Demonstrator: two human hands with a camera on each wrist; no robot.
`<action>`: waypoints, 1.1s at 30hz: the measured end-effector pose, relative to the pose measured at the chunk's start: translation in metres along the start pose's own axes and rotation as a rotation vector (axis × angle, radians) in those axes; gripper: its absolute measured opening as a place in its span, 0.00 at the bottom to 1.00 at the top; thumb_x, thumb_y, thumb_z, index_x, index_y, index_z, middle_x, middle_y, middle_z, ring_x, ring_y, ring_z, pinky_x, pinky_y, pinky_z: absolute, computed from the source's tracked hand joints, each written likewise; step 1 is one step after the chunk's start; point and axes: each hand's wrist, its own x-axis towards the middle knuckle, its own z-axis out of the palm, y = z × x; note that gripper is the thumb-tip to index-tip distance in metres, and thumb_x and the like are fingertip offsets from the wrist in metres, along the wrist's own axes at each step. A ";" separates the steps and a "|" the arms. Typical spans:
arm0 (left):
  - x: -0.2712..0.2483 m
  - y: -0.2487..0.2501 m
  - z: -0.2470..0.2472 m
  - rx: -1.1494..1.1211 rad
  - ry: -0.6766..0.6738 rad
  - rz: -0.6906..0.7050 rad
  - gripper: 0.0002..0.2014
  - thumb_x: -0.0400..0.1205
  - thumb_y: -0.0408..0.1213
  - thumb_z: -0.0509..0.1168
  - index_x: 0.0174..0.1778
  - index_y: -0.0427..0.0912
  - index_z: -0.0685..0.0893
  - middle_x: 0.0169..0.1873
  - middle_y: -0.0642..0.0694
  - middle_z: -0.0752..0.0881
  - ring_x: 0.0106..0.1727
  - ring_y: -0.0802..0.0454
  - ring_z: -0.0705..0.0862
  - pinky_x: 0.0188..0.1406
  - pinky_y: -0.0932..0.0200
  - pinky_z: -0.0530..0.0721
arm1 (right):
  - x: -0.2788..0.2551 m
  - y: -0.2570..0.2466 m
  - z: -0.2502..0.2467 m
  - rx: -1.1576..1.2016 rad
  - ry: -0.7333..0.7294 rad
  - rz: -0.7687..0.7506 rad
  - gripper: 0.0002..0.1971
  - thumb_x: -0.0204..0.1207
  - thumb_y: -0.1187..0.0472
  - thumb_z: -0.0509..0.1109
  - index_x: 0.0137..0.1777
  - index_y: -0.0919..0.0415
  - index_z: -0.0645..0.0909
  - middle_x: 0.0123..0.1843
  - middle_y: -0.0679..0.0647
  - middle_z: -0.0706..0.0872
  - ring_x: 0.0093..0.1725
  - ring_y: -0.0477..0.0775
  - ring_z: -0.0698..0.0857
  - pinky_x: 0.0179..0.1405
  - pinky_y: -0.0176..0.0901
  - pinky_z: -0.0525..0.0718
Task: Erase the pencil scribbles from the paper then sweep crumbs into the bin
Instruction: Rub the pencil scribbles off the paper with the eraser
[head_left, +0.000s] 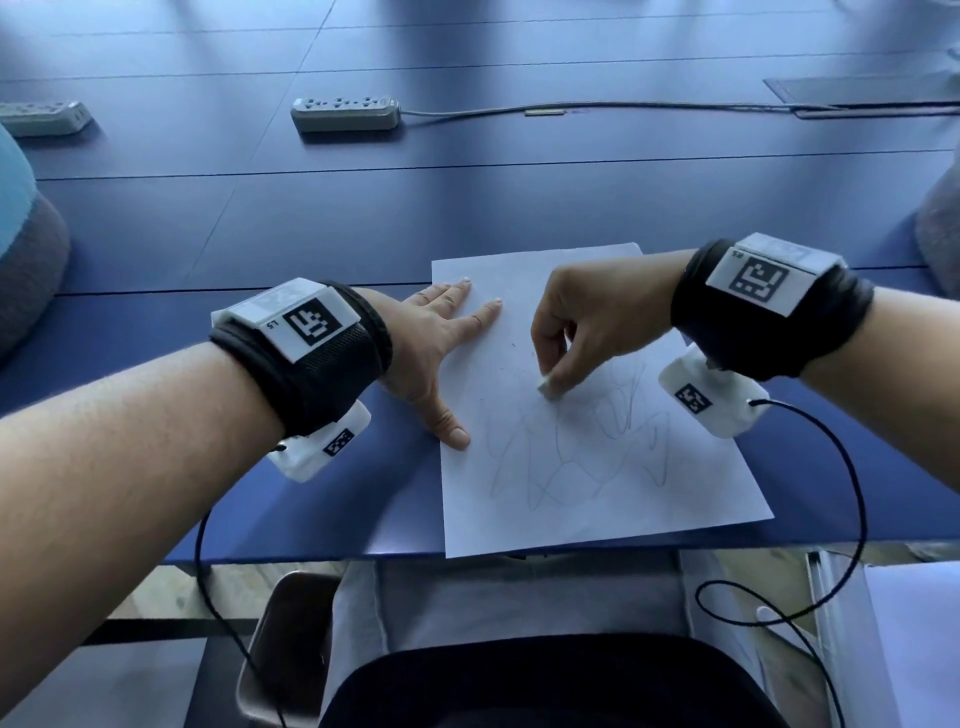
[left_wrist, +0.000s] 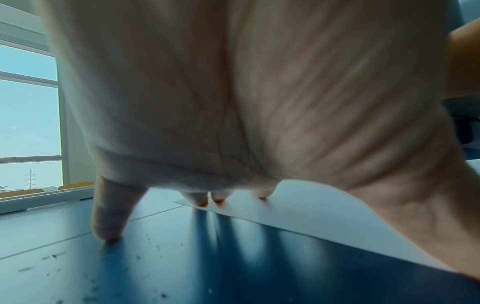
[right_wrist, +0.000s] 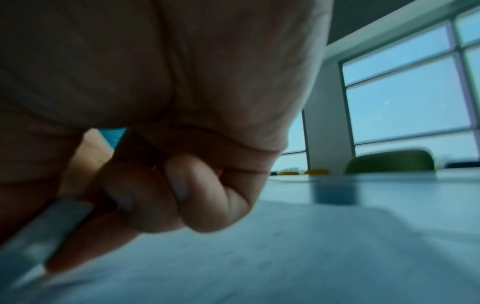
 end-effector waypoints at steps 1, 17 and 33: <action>0.000 0.000 0.000 0.000 0.001 0.001 0.72 0.59 0.72 0.75 0.82 0.61 0.25 0.84 0.50 0.27 0.85 0.52 0.30 0.83 0.43 0.44 | 0.000 0.002 -0.002 0.005 0.049 0.012 0.10 0.68 0.46 0.80 0.35 0.51 0.89 0.29 0.44 0.86 0.25 0.38 0.77 0.29 0.33 0.77; 0.002 -0.001 0.000 0.001 -0.006 -0.005 0.73 0.56 0.74 0.74 0.81 0.61 0.25 0.84 0.49 0.27 0.85 0.52 0.30 0.86 0.42 0.45 | -0.001 -0.007 0.014 0.056 0.066 -0.036 0.08 0.69 0.50 0.79 0.34 0.52 0.88 0.32 0.49 0.88 0.26 0.43 0.78 0.31 0.42 0.80; 0.000 0.000 -0.012 0.004 0.036 -0.023 0.66 0.59 0.68 0.79 0.87 0.58 0.46 0.87 0.50 0.47 0.87 0.50 0.54 0.82 0.44 0.61 | -0.027 0.080 0.001 0.720 0.283 0.303 0.08 0.85 0.64 0.64 0.45 0.65 0.75 0.36 0.59 0.79 0.29 0.55 0.82 0.29 0.46 0.86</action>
